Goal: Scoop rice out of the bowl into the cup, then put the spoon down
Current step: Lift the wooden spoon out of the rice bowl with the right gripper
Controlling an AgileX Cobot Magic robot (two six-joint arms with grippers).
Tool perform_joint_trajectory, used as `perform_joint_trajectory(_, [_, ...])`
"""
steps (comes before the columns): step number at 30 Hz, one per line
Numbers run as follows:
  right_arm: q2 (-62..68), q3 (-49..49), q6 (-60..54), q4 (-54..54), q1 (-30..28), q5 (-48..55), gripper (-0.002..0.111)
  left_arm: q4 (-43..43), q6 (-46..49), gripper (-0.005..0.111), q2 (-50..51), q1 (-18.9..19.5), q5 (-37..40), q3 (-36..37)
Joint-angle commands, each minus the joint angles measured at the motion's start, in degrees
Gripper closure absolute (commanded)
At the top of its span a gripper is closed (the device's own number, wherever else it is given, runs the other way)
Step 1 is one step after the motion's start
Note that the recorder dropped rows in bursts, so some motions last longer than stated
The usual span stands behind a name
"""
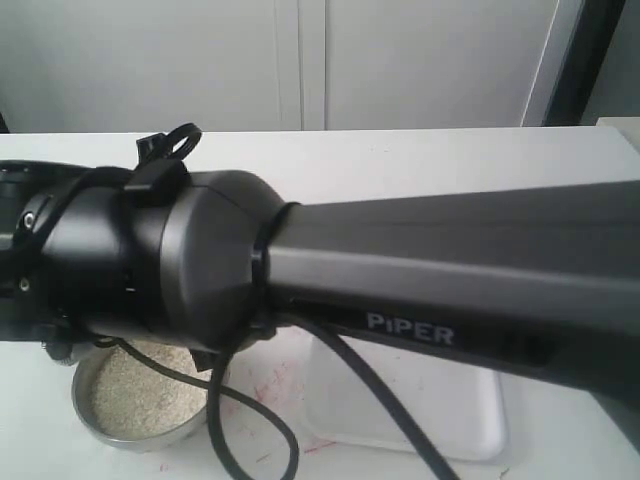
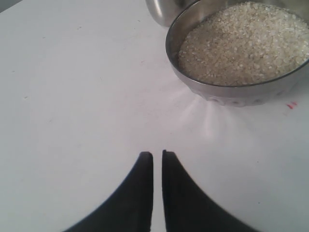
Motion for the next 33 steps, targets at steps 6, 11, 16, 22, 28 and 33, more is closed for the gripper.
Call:
perform_joint_trajectory(6, [-5.9,10.1,0.5,-1.8,-2.7,0.3,0.108,0.1,-0.3,0.092,-0.2,0.0,2.0,0.5])
perform_joint_trajectory(11, [-9.0,15.1,-0.7,-2.4,-2.4,0.3,0.108,0.1,-0.3,0.092,-0.2,0.0,2.0,0.5])
perform_joint_trajectory(16, [-10.0,16.6,-2.3,-2.9,0.1,0.3,0.108,0.1,-0.3,0.092,-0.2,0.0,2.0,0.5])
perform_joint_trajectory(22, [-8.9,16.8,-3.3,-4.3,1.9,0.3,0.108,0.1,-0.3,0.092,-0.2,0.0,2.0,0.5])
perform_joint_trajectory(28, [-7.2,18.5,-3.3,-5.5,1.9,0.3,0.108,0.1,-0.3,0.092,-0.2,0.0,2.0,0.5])
perform_joint_trajectory(33, [-5.9,18.5,-3.1,-5.8,1.9,0.3,0.108,0.1,-0.3,0.092,-0.2,0.0,2.0,0.5])
